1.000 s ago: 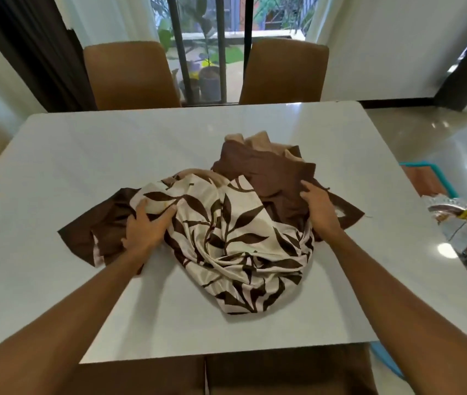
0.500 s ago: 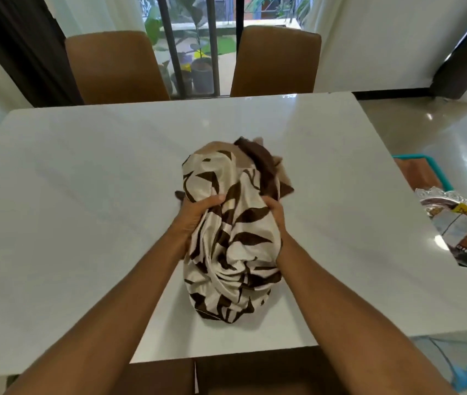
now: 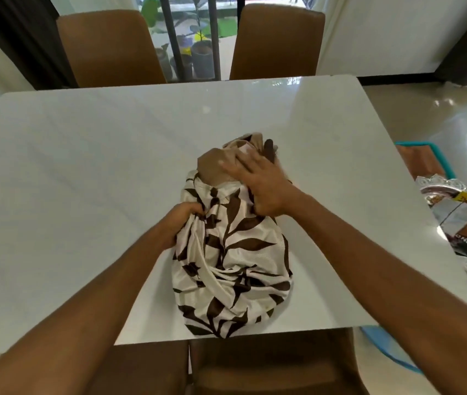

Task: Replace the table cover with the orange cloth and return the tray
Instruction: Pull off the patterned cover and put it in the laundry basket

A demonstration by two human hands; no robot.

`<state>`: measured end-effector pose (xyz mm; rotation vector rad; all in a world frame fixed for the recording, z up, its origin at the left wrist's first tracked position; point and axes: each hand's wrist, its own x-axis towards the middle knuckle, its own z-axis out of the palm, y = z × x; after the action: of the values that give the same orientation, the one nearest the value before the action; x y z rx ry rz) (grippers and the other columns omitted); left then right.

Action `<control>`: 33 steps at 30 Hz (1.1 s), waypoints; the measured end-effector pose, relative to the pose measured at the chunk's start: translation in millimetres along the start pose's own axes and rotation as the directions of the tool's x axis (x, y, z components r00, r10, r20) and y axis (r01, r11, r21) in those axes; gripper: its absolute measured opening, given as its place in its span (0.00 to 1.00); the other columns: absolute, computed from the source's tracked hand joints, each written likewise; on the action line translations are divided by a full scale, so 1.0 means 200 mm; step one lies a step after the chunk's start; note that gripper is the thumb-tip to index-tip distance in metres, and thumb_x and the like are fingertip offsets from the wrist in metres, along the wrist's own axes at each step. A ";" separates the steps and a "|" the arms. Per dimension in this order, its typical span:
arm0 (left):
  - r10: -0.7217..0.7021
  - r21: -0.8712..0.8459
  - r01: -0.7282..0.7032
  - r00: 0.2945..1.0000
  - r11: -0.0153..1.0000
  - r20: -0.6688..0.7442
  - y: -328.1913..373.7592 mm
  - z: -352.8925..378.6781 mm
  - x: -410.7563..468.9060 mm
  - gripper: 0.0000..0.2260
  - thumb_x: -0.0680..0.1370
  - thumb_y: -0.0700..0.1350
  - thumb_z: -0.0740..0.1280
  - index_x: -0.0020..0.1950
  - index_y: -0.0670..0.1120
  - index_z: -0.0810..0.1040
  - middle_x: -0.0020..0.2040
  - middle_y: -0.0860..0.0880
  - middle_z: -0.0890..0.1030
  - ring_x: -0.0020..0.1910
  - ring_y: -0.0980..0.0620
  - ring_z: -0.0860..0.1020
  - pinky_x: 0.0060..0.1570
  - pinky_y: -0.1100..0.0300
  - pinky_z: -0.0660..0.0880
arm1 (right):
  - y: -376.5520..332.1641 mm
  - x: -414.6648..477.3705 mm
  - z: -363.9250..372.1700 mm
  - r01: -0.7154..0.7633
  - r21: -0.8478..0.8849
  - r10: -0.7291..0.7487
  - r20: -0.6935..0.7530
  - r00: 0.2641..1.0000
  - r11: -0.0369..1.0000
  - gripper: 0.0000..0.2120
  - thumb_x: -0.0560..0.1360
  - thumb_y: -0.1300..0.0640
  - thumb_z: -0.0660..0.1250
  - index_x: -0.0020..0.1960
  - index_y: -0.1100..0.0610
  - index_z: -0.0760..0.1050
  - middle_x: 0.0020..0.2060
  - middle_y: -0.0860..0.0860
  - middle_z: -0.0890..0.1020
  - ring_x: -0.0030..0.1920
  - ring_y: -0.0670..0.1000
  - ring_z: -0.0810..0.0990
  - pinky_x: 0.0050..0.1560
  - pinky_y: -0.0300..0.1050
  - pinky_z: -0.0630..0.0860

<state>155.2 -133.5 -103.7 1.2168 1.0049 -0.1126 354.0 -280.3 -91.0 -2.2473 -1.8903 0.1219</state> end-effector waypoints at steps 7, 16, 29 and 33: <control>0.136 0.357 -0.114 0.990 0.927 -0.036 0.05 0.11 0.05 0.13 0.68 0.45 0.68 0.51 0.44 0.78 0.48 0.41 0.80 0.49 0.42 0.79 0.51 0.48 0.74 | -0.10 0.14 0.06 0.198 -0.224 -0.111 0.349 0.931 0.954 0.42 0.72 0.48 0.68 0.81 0.43 0.52 0.80 0.52 0.61 0.79 0.58 0.59 0.73 0.67 0.60; 0.229 0.799 -0.209 0.969 0.564 0.092 -0.12 -0.02 -0.13 0.65 0.55 0.72 0.78 0.80 0.60 0.40 0.81 0.48 0.54 0.78 0.44 0.58 0.75 0.41 0.59 | -0.15 0.04 0.05 -0.322 -0.101 0.336 0.194 0.922 0.941 0.19 0.72 0.35 0.64 0.52 0.50 0.78 0.50 0.52 0.84 0.52 0.59 0.82 0.51 0.53 0.74; 0.546 0.880 -0.272 0.837 0.390 0.017 -0.32 0.11 -0.20 0.20 0.73 0.49 0.69 0.65 0.49 0.75 0.57 0.45 0.82 0.56 0.40 0.80 0.51 0.52 0.74 | -0.30 -0.52 0.07 -0.405 0.055 0.393 0.152 0.907 0.913 0.68 0.52 0.23 0.75 0.82 0.47 0.47 0.81 0.53 0.39 0.80 0.65 0.46 0.76 0.68 0.52; 0.486 0.888 -0.330 0.862 0.319 0.145 -0.36 0.12 -0.24 0.11 0.74 0.50 0.68 0.56 0.51 0.78 0.53 0.47 0.83 0.53 0.42 0.80 0.51 0.51 0.76 | -0.34 -0.57 0.18 -0.346 -0.005 0.329 0.330 0.885 0.938 0.68 0.50 0.19 0.69 0.81 0.46 0.51 0.82 0.54 0.51 0.80 0.61 0.53 0.77 0.68 0.54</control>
<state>100.9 -202.0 -122.1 2.5184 0.6849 -0.1648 260.5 -378.1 -119.6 -2.6292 -1.5785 0.6284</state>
